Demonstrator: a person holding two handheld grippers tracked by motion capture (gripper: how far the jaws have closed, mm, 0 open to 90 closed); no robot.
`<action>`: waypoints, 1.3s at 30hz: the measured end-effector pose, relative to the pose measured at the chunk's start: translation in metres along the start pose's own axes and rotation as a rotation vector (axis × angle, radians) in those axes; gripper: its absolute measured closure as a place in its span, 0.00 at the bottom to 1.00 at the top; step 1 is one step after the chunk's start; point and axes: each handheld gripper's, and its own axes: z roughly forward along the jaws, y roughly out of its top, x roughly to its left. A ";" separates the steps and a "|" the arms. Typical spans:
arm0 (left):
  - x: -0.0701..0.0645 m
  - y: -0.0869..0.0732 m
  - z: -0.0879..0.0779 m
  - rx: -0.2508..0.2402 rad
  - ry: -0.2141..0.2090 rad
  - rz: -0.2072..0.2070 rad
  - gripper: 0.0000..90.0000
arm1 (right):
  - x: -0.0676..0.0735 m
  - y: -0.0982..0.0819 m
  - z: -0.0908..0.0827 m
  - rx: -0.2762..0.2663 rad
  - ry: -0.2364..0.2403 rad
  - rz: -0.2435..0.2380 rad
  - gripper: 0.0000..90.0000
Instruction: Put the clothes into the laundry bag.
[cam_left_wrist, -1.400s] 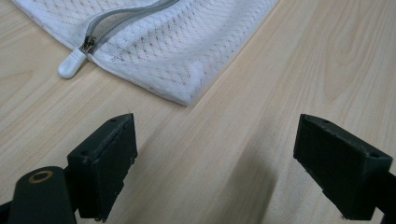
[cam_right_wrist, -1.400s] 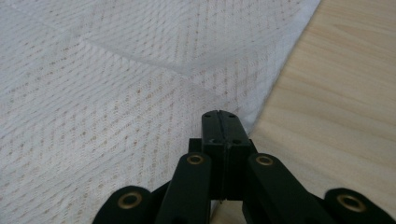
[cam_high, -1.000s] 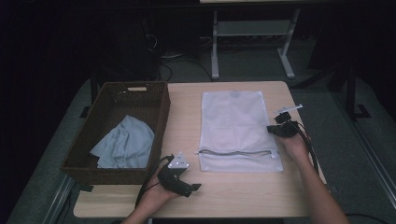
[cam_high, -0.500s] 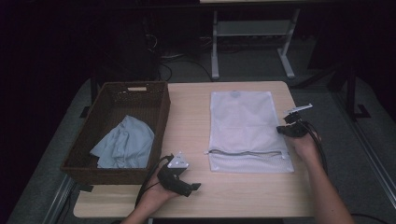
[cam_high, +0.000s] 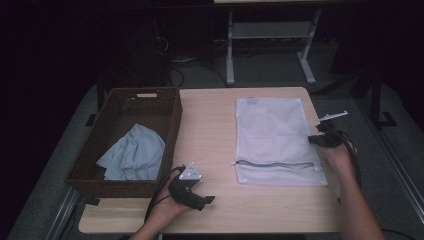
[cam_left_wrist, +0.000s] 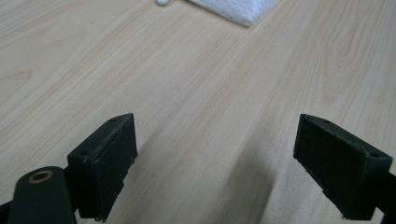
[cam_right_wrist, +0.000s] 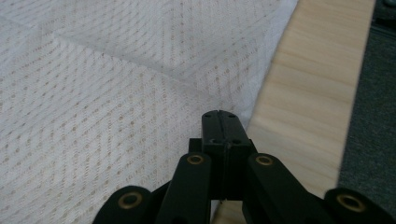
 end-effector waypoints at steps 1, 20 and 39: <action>0.000 0.000 0.000 0.000 0.000 0.000 0.14 | -0.002 -0.001 -0.001 0.003 -0.003 0.004 0.99; 0.000 0.000 0.000 0.003 0.000 0.000 0.14 | -0.035 -0.016 -0.012 -0.007 -0.047 0.074 0.99; 0.000 0.000 -0.001 0.000 0.003 -0.004 0.14 | -0.026 -0.026 -0.042 -0.116 0.006 0.077 0.86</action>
